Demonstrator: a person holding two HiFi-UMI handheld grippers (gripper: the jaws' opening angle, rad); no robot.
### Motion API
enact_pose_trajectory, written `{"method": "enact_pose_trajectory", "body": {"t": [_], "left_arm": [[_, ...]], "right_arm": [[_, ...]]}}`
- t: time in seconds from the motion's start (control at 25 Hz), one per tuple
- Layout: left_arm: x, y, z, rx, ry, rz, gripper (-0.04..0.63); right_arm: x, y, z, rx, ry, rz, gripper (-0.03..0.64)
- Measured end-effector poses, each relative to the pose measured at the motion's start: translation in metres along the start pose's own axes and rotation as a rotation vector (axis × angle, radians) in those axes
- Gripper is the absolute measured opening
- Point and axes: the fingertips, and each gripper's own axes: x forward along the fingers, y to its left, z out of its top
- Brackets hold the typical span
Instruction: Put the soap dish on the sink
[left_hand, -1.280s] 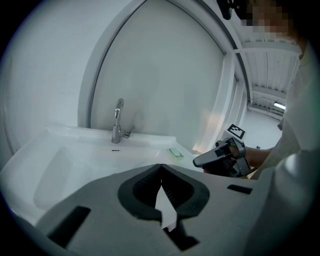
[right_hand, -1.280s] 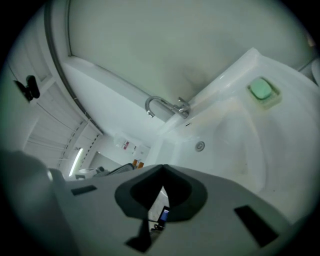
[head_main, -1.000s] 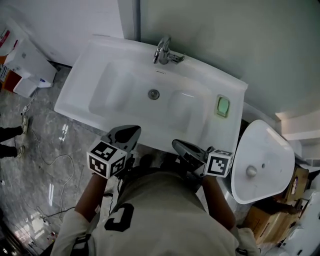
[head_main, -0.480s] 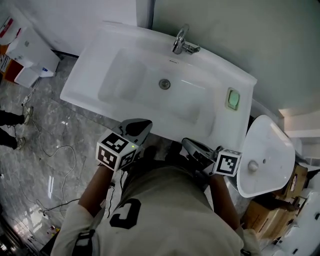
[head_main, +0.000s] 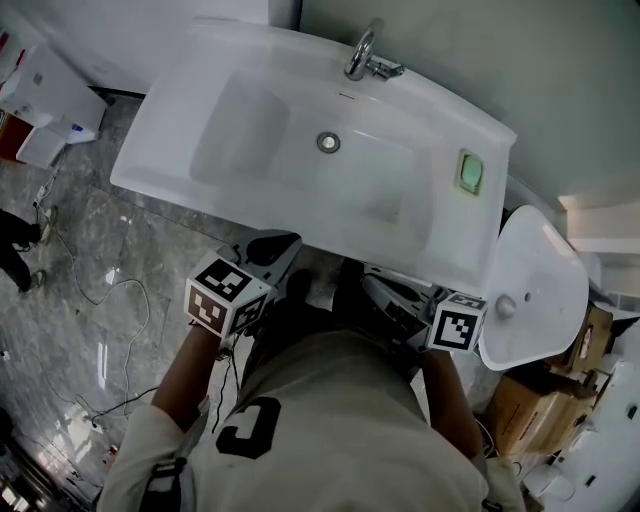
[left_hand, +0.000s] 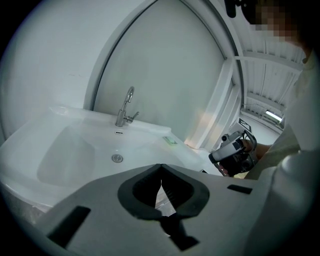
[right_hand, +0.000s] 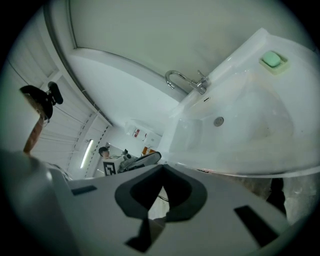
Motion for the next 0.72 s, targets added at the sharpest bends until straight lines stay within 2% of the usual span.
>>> {"method": "enact_pose_trajectory", "body": {"t": [0.28, 0.72], "left_arm": [[-0.001, -0.007, -0.001, 0.035, 0.022, -0.021, 0.019], [0.003, -0.040, 0.007, 0.094, 0.036, -0.028, 0.018]], "right_arm": [[-0.009, 0.008, -0.011, -0.086, 0.004, -0.029, 0.009], [-0.037, 0.010, -0.017, -0.121, -0.039, -0.001, 0.009]]}}
